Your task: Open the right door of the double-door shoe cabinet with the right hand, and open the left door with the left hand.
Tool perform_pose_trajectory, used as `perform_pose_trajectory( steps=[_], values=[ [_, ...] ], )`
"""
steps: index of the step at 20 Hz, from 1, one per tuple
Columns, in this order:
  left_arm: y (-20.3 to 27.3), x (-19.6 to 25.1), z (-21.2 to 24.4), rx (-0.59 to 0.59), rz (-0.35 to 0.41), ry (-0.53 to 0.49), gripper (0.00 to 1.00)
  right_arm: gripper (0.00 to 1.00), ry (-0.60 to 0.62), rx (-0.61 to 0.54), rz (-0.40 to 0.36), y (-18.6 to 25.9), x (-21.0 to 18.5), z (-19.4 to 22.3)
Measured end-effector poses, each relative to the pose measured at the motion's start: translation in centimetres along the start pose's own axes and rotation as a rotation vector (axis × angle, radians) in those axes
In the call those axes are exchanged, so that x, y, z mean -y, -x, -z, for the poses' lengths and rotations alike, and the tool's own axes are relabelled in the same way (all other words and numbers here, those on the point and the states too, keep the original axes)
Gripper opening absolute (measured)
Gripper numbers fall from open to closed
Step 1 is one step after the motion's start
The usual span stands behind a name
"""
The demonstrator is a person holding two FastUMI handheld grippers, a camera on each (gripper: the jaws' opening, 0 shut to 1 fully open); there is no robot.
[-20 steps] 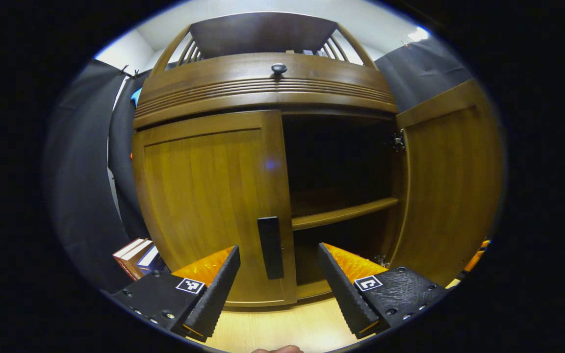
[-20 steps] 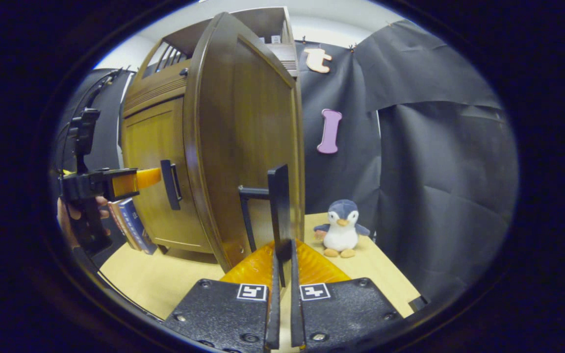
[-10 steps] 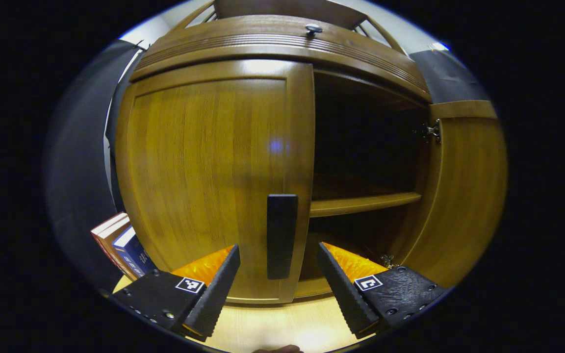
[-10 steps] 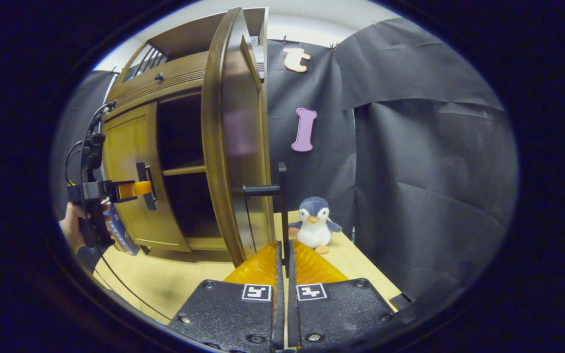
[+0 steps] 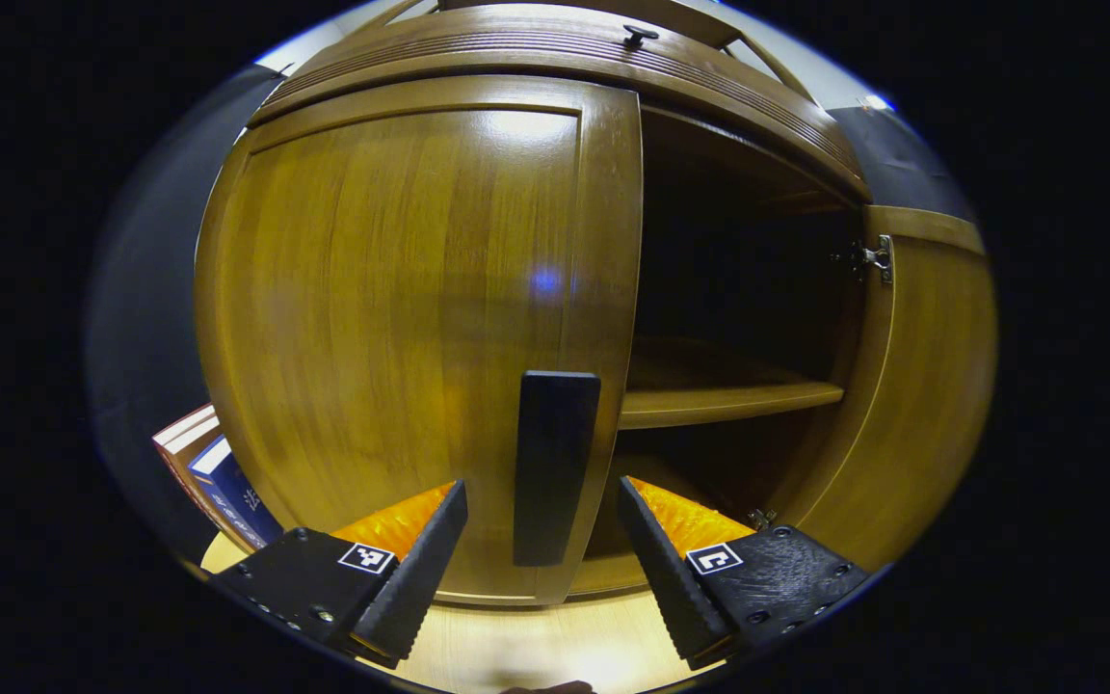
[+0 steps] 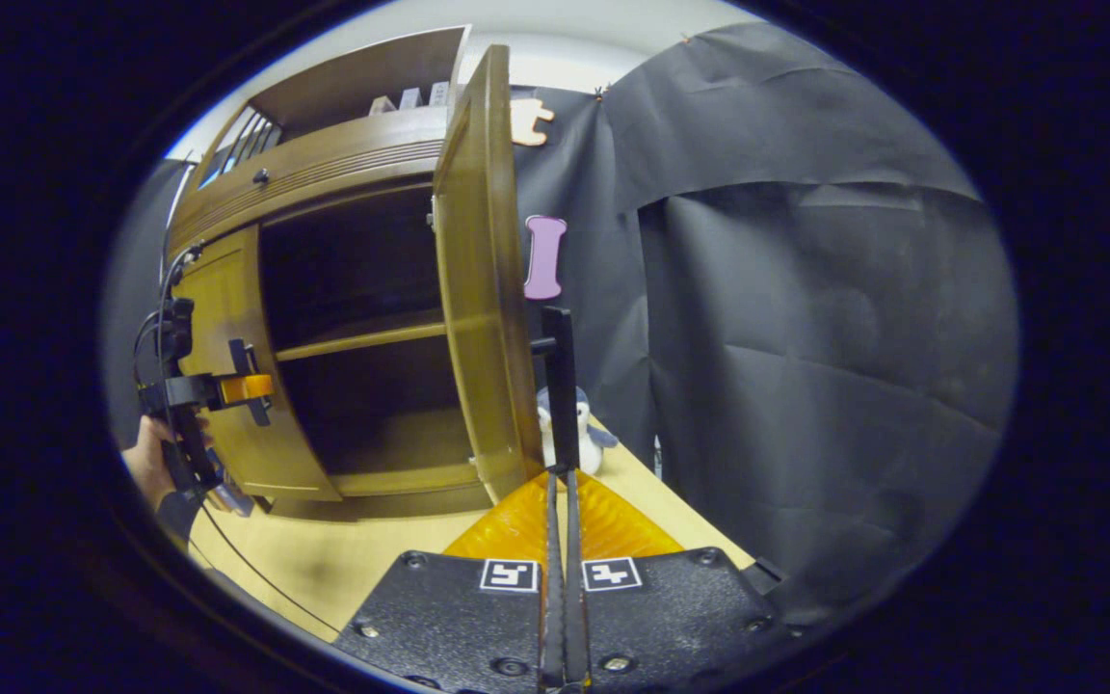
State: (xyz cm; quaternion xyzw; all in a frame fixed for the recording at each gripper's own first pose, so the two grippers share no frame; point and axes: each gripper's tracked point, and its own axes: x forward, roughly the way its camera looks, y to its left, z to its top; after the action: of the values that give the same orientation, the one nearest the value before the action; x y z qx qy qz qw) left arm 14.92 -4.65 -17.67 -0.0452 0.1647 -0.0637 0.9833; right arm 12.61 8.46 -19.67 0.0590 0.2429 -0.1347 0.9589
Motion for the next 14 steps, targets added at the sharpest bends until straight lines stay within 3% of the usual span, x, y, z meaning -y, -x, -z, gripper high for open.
perform_pose_trajectory(
  steps=[1, 2, 3, 10, 13, 14],
  values=[
    [-0.3, -0.1, 0.0, 0.003, -0.004, -0.006, 0.94, 0.01, 0.008, 0.005, 0.006, 0.1, 0.1, 0.0],
    [-0.6, -0.3, 0.0, 0.005, -0.012, -0.011, 0.82, 0.01, 0.012, 0.011, 0.011, 0.3, -0.3, 0.0],
    [-0.9, -0.6, 0.0, 0.008, -0.024, -0.012, 0.94, 0.01, 0.011, 0.014, 0.012, 0.4, -0.5, -0.1],
    [-1.3, -1.0, -0.1, 0.038, -0.04, -0.06, 0.9, 0.04, -0.011, 0.041, 0.004, 1.8, -0.3, -1.0],
    [-1.6, -1.1, 0.0, 0.054, -0.027, -0.087, 0.8, 0.12, -0.01, 0.056, -0.003, 2.2, -1.0, -1.3],
    [-1.7, -0.6, 0.2, 0.048, 0.002, -0.066, 0.69, 0.13, -0.01, 0.053, -0.001, 2.2, -0.8, -1.0]
  ],
)
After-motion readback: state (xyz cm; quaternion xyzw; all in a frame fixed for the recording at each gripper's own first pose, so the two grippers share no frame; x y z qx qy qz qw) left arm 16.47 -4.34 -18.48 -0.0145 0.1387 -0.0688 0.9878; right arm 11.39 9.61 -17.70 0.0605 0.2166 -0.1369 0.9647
